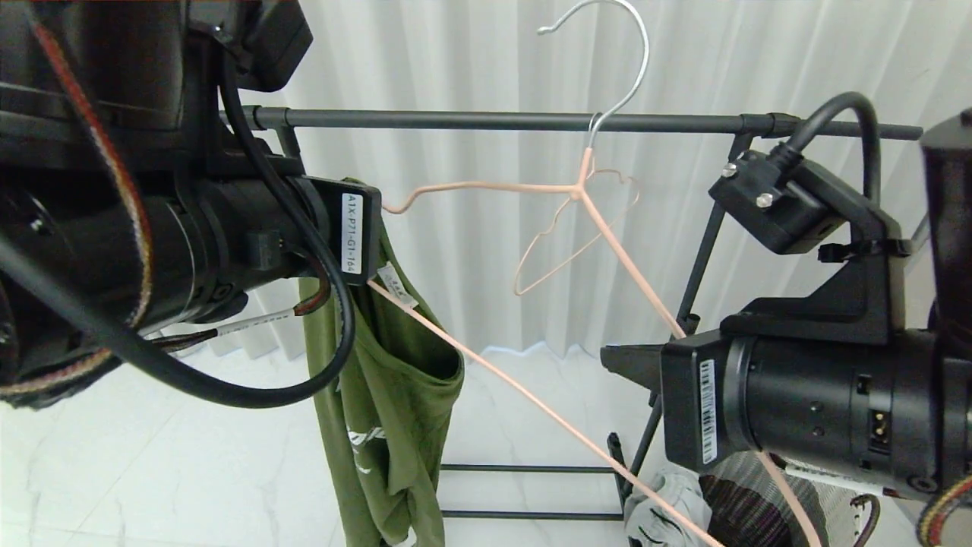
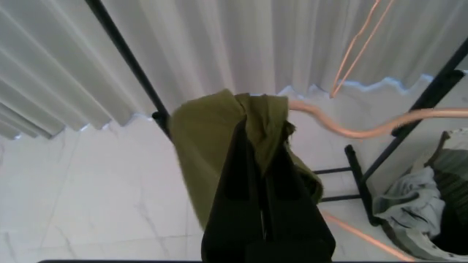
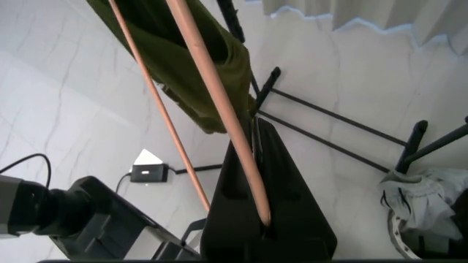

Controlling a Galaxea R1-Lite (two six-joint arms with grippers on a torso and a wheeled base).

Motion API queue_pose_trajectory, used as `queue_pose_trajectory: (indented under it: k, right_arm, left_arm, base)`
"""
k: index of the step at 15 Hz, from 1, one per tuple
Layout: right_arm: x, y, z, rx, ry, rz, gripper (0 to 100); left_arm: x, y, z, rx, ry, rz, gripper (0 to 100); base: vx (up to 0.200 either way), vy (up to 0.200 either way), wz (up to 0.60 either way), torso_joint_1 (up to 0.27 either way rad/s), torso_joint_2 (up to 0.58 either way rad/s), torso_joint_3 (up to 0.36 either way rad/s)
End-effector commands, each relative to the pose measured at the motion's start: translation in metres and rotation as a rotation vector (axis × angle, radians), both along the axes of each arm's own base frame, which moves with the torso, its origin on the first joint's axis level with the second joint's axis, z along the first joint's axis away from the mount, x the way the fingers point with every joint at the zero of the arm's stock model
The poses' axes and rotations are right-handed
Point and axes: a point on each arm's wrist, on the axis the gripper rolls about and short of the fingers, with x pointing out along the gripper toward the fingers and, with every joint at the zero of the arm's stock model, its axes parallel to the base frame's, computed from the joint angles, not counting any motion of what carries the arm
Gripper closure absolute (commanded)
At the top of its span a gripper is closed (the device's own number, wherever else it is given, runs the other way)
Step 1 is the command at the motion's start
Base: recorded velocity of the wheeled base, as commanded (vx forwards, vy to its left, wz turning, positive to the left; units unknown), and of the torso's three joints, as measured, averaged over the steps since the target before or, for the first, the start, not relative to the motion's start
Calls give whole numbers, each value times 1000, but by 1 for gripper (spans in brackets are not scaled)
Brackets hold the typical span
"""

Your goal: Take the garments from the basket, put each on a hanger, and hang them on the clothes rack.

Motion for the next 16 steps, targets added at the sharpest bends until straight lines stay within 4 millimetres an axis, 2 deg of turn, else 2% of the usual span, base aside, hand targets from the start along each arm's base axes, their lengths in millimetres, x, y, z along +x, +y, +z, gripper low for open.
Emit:
queue_pose_trajectory:
  k: [1,8,13,16]
  right_arm:
    - [-3,11,-8,-27,10,26,100]
    - [1,32,-23,-51,22,40,100]
    - [13,41,-20,-27,7,23,100]
    - [21,40,-21,-87,-48,34,100]
  left_arm:
    - [-2,-3,2,-17,-5,-10,100]
    - [-6,-3,14,-55,-31,-25,100]
    - [-26,-13,16,-68,-32,-117,100]
    - [-40,-23,16,-70,-29,-192,100]
  base:
    - [0,0,0,0,0,0]
    - [0,0,0,0,0,0]
    - [0,0,0,0,0,0]
    - [0,0,0,0,0,0]
